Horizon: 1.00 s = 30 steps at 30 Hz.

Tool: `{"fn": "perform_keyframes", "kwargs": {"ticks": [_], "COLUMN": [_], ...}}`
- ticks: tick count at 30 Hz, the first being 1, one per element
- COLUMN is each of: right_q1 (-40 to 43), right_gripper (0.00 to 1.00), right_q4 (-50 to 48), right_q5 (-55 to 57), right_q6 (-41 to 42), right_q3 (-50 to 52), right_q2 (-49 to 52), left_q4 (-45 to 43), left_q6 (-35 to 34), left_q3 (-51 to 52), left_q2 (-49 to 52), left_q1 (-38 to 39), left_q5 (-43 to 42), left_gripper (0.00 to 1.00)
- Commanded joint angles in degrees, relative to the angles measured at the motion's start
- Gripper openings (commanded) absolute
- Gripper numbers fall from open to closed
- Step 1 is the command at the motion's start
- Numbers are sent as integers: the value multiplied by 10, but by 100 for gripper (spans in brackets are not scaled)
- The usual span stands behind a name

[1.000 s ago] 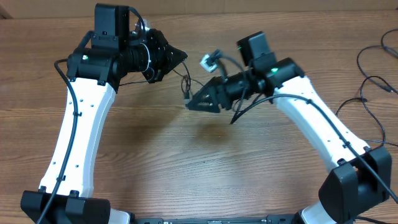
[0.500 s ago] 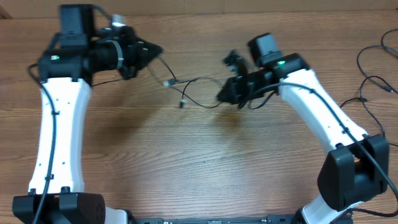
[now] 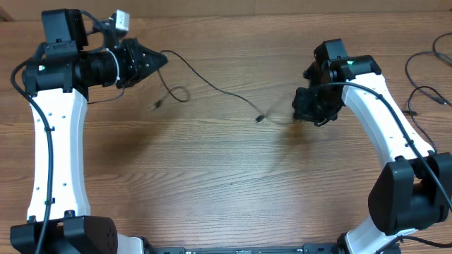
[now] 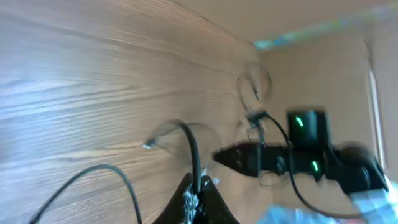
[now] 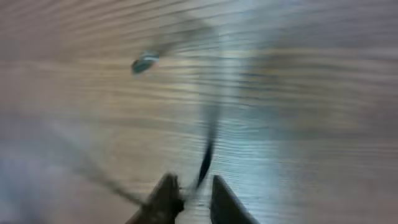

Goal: Untangle cables

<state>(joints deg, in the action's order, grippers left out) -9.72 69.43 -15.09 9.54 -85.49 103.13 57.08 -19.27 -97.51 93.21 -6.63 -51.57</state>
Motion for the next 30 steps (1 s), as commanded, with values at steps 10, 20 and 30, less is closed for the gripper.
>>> {"fn": "perform_keyframes", "kwargs": {"ticks": [10, 20, 30], "right_q1": [-19, -67, 10], "right_gripper": [67, 6, 4], "right_q4": [-52, -122, -44], "right_q5": [-376, -439, -25], "right_q6": [-324, -329, -61], "right_q3": [-116, -103, -241], "right_q2": [-58, -33, -88], "left_q4": [-97, -155, -40], "left_q6": [103, 19, 19], "left_q3": [-6, -6, -6], "left_q2": [-11, -11, -11], "left_q1": [144, 133, 125], "left_q5": [-337, -389, 37], "left_gripper": [4, 4, 77]}}
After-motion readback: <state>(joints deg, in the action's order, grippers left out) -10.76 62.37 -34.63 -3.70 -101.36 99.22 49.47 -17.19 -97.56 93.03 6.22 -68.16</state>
